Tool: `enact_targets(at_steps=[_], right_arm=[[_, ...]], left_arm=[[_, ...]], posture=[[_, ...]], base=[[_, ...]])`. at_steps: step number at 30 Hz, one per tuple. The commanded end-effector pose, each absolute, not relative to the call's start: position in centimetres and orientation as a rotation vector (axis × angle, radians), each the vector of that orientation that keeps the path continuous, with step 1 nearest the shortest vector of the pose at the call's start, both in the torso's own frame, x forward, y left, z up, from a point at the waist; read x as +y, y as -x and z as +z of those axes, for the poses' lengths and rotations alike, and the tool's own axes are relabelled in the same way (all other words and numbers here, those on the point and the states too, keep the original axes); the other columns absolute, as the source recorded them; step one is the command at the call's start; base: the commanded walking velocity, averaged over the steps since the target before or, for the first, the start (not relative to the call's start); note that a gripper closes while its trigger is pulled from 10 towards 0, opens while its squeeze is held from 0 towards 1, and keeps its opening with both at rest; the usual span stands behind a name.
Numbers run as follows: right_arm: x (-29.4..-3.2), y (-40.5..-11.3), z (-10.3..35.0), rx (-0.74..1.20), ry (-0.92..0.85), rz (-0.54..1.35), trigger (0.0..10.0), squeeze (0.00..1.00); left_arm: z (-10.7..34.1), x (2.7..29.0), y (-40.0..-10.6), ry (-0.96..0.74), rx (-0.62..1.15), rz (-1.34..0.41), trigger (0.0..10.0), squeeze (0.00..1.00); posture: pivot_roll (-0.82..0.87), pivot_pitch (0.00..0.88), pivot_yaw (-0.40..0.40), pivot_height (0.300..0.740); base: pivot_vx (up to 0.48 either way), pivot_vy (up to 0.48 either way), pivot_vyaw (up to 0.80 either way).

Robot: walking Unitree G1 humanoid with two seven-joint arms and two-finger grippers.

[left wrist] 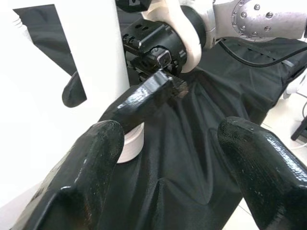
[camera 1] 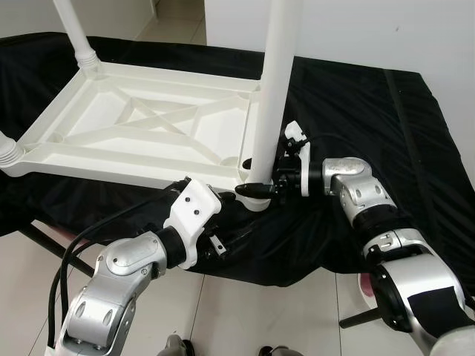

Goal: Building children table

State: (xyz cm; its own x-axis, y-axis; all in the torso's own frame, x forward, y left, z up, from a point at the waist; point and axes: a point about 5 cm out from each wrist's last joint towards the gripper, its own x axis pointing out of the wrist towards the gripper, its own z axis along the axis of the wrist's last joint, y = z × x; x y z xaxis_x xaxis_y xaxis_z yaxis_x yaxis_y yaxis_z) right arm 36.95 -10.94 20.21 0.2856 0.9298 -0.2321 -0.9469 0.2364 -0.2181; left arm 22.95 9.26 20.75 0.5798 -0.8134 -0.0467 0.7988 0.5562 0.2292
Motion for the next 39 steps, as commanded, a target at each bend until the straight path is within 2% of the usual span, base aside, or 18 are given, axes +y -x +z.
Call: enact_targets(at_steps=[1, 10, 14, 15, 19, 22, 24, 29, 30, 33, 38, 39], right_arm=[[-10.6, -36.9, 18.8, 0.101, 0.354, 1.266, 0.0, 0.0], [-11.7, -37.0, 16.7, 0.124, 0.282, 1.064, 0.0, 0.0], [-13.0, -36.9, 15.0, 0.128, 0.253, 0.818, 0.0, 0.0], [-13.5, -36.8, 14.7, 0.126, 0.225, 0.696, 0.0, 0.0], [-13.9, -36.4, 14.4, 0.121, 0.203, 0.583, 0.0, 0.0], [-14.6, -35.6, 13.8, 0.147, 0.139, 0.402, 0.0, 0.0], [-14.6, -35.5, 13.7, 0.15, 0.132, 0.384, 0.0, 0.0], [-14.6, -34.4, 13.0, 0.151, 0.085, 0.077, 0.0, 0.0], [-14.6, -34.4, 13.0, 0.151, 0.085, 0.077, 0.0, 0.0], [-14.6, -33.6, 13.0, 0.144, -0.002, -0.129, 0.0, 0.0], [-14.3, -33.1, 13.2, 0.152, -0.051, -0.217, 0.0, 0.0], [-13.1, -32.8, 13.7, 0.127, -0.063, -0.223, 0.0, 0.0]], left_arm=[[20.8, 9.7, -23.2, -0.239, -0.067, -0.861, 10.0, 0.0], [20.8, 9.7, -23.2, -0.238, -0.066, -0.859, 10.0, 0.0], [20.7, 9.7, -23.2, -0.23, -0.063, -0.853, 10.0, 0.0], [20.7, 9.7, -23.2, -0.226, -0.061, -0.853, 10.0, 0.0], [20.6, 9.7, -23.1, -0.224, -0.058, -0.854, 10.0, 0.0], [20.6, 9.6, -23.1, -0.221, -0.053, -0.864, 10.0, 0.0], [20.6, 9.6, -23.1, -0.221, -0.053, -0.865, 10.0, 0.0], [20.5, 9.5, -23.3, -0.214, -0.051, -0.87, 10.0, 0.0], [20.5, 9.5, -23.3, -0.214, -0.051, -0.87, 10.0, 0.0], [20.6, 9.5, -23.4, -0.212, -0.052, -0.865, 10.0, 0.0], [20.6, 9.6, -23.4, -0.212, -0.053, -0.864, 10.0, 0.0], [20.6, 9.6, -23.4, -0.211, -0.051, -0.863, 10.0, 0.0]], posture=[[0.02, 0.169, 0.029, 0.74], [0.01, 0.167, 0.029, 0.74], [0.0, 0.171, 0.024, 0.74], [0.0, 0.173, 0.023, 0.74], [0.0, 0.178, 0.027, 0.74], [-0.01, 0.179, 0.029, 0.74], [-0.01, 0.18, 0.03, 0.74], [-0.02, 0.184, 0.034, 0.74], [-0.02, 0.184, 0.034, 0.74], [-0.02, 0.184, 0.034, 0.74], [-0.02, 0.183, 0.032, 0.74], [-0.02, 0.184, 0.031, 0.74]], base=[[0.0, 0.0, 0.0], [0.0, 0.0, 0.0], [0.0, 0.0, 0.0], [0.0, 0.0, 0.0], [0.0, 0.0, 0.0], [0.0, 0.0, 0.0], [0.0, 0.0, 0.0], [0.0, 0.0, 0.0], [0.0, 0.0, 0.0], [0.0, 0.0, 0.0], [0.0, 0.0, 0.0], [0.0, 0.0, 0.0]])
